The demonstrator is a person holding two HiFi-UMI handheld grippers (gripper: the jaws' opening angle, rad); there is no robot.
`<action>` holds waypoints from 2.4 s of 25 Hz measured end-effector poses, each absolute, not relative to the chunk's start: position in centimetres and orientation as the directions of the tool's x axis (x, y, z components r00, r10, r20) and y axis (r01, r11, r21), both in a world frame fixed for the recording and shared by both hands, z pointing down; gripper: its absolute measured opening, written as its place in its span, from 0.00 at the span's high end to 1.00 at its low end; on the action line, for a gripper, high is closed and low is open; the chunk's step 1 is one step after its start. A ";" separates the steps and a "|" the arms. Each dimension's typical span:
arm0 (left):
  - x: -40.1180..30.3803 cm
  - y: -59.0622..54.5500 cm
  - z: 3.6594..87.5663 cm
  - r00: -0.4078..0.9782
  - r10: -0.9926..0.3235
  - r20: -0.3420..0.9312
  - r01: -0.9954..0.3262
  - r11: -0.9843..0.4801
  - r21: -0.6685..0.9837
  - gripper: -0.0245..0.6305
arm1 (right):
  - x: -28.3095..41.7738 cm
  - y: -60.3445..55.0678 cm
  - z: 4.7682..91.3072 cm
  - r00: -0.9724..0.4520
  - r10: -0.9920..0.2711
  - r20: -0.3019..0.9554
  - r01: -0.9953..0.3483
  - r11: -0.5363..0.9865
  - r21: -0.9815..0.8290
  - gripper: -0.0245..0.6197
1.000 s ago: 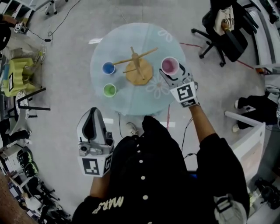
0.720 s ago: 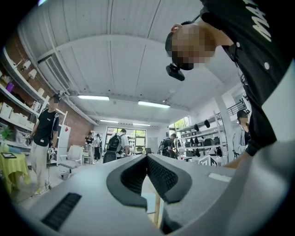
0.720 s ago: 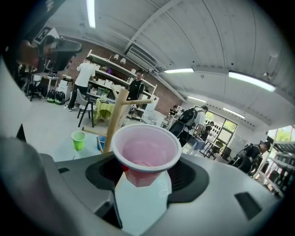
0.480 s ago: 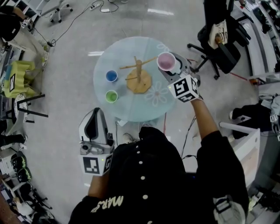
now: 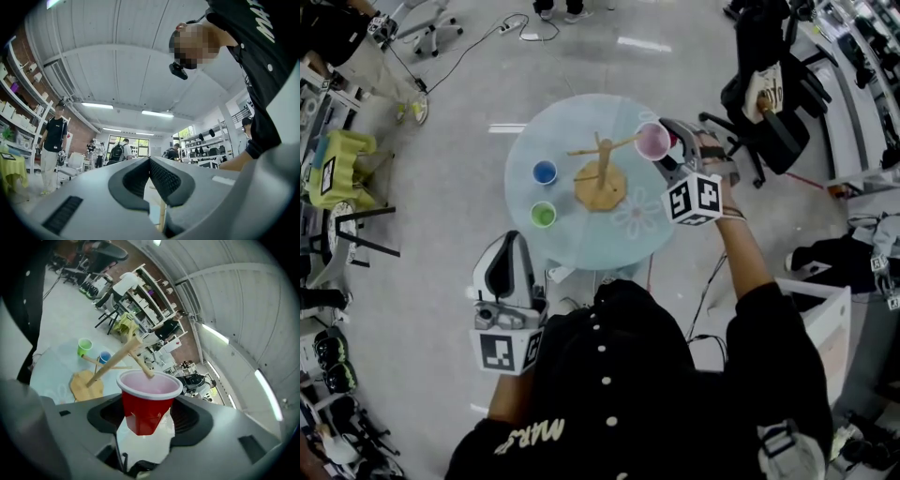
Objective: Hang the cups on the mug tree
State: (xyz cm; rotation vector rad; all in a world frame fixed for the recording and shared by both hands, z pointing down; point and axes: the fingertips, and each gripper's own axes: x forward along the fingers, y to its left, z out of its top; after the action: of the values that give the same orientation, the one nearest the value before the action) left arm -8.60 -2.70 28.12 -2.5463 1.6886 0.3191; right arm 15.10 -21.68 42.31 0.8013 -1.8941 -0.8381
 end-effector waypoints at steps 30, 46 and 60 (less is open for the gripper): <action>-10.6 -1.8 28.6 0.347 -0.916 -0.202 -0.925 -0.369 0.085 0.96 | 9.2 -19.8 45.5 -0.407 -0.813 0.416 0.286 0.319 0.903 0.45; -9.8 -1.5 27.7 0.364 -0.903 -0.229 -0.918 -0.390 0.079 0.96 | 9.4 -17.0 44.3 -0.438 -0.802 0.406 0.173 0.368 0.914 0.36; -10.5 -1.0 26.7 0.365 -0.895 -0.256 -0.917 -0.393 0.070 0.96 | 12.5 -11.3 37.0 -0.593 -0.789 0.158 -0.773 0.613 0.162 0.39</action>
State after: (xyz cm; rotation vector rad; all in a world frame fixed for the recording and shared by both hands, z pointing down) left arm -10.47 -1.01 26.75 -2.5242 1.6805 0.3880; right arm 12.49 -11.29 37.04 1.2893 -2.6251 -0.1126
